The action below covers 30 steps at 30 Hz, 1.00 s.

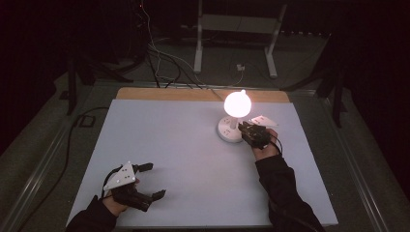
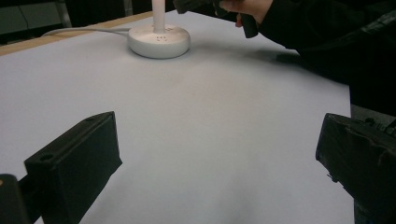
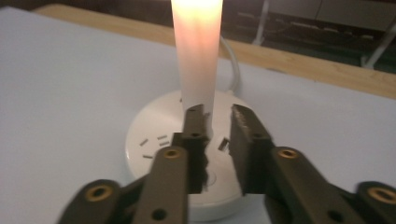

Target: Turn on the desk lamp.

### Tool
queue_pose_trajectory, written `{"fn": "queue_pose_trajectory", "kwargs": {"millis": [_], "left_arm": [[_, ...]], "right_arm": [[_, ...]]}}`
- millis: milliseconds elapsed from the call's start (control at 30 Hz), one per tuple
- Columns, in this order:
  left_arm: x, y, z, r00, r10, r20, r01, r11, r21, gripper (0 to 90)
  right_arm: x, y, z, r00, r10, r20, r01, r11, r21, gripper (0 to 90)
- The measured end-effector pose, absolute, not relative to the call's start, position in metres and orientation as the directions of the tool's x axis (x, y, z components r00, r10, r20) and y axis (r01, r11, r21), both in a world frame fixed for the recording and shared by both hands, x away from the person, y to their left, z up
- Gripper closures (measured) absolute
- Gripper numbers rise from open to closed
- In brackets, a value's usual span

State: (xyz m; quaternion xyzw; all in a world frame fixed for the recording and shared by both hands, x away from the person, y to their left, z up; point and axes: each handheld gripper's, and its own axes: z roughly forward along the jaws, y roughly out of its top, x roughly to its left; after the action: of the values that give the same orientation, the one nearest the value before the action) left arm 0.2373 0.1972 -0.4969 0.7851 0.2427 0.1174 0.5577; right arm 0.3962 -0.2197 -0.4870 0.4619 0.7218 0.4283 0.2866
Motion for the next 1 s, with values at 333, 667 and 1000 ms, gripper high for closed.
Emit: {"fn": "queue_pose_trajectory", "kwargs": {"millis": [333,667,1000], "left_arm": [[0.238,0.197,-0.497,0.854,0.513,-0.087,0.252,-0.261,0.932,0.3],[0.238,0.197,-0.497,0.855,0.512,-0.088,0.252,-0.261,0.932,0.3],[0.237,0.197,-0.497,0.855,0.512,-0.090,0.253,-0.260,0.932,0.3]], "right_arm": [[0.384,-0.226,-0.481,-0.512,0.858,0.043,0.372,0.176,0.911,30.8],[0.374,-0.225,-0.478,-0.592,0.802,0.081,0.417,0.219,0.882,0.0],[0.359,-0.229,-0.475,-0.625,0.779,0.055,0.420,0.275,0.865,0.0]]}}
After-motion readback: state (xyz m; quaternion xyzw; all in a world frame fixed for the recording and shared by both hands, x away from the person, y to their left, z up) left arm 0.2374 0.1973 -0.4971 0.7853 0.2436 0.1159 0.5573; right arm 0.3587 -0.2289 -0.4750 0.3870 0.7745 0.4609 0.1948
